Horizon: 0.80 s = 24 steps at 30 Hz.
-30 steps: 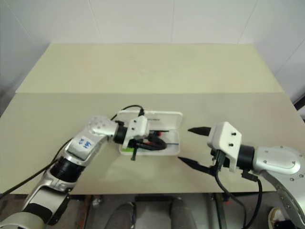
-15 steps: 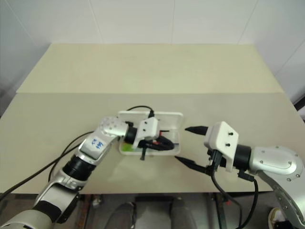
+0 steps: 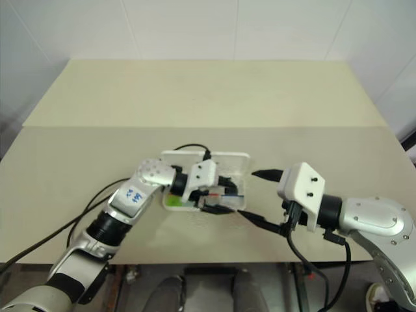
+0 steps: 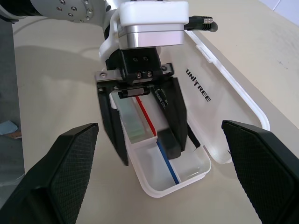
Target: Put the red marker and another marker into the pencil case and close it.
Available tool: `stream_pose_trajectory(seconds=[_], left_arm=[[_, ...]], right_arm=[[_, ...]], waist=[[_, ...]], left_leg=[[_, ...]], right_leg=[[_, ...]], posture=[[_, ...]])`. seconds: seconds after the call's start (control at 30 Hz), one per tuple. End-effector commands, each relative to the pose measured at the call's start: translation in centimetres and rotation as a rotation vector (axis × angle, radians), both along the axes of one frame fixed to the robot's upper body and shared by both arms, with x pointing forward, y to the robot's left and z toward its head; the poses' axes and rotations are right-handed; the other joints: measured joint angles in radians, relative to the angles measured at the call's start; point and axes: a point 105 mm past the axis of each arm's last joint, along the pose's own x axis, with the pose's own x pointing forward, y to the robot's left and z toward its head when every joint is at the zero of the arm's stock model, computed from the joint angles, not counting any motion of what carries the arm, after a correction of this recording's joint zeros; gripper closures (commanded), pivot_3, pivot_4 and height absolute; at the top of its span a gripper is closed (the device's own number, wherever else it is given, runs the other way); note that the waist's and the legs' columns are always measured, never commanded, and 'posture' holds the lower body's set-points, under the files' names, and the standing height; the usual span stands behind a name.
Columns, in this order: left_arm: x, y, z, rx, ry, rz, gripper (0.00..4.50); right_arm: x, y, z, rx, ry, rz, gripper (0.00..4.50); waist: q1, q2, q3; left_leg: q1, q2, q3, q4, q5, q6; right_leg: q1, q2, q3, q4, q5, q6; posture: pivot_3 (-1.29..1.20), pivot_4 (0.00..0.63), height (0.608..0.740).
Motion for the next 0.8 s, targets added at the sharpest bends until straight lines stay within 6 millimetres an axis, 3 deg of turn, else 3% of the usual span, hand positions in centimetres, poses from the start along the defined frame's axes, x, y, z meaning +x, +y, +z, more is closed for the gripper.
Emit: stream_pose_trajectory(seconds=[0.03,0.23,0.47,0.8], left_arm=[[-0.2,-0.5,0.9,-0.017,-0.048,-0.022,0.07],[-0.3,-0.6,1.3,-0.028,-0.058,-0.033,0.07],[-2.1,0.5,2.7,-0.07,-0.006,-0.143,0.07],[-3.9,6.0,4.0,-0.04,0.064,-0.173,0.07]], right_arm=[[-0.6,0.7,0.6,0.012,-0.027,0.034,0.0],[-0.6,0.8,0.5,0.015,-0.025,0.036,0.0],[-0.6,0.9,0.4,0.019,-0.019,0.04,0.0],[-0.3,0.9,0.3,0.021,-0.013,0.052,0.0]], waist=[[0.0,0.0,0.0],[0.0,0.0,0.0],[-0.001,0.0,0.0],[-0.002,0.0,0.0]], left_leg=[[0.0,0.0,0.0,0.0,0.0,0.0],[0.0,0.0,0.0,0.0,0.0,0.0],[0.0,0.0,0.0,0.0,0.0,0.0],[0.0,0.0,0.0,0.0,0.0,0.0]], right_leg=[[0.0,0.0,0.0,0.0,0.0,0.0],[0.0,0.0,0.0,0.0,0.0,0.0],[0.0,0.0,0.0,0.0,0.0,0.0],[0.0,0.0,0.0,0.0,0.0,0.0]], posture=[[0.0,0.15,0.74],[0.0,0.15,0.74],[0.0,0.15,0.74],[0.0,0.15,0.74]])
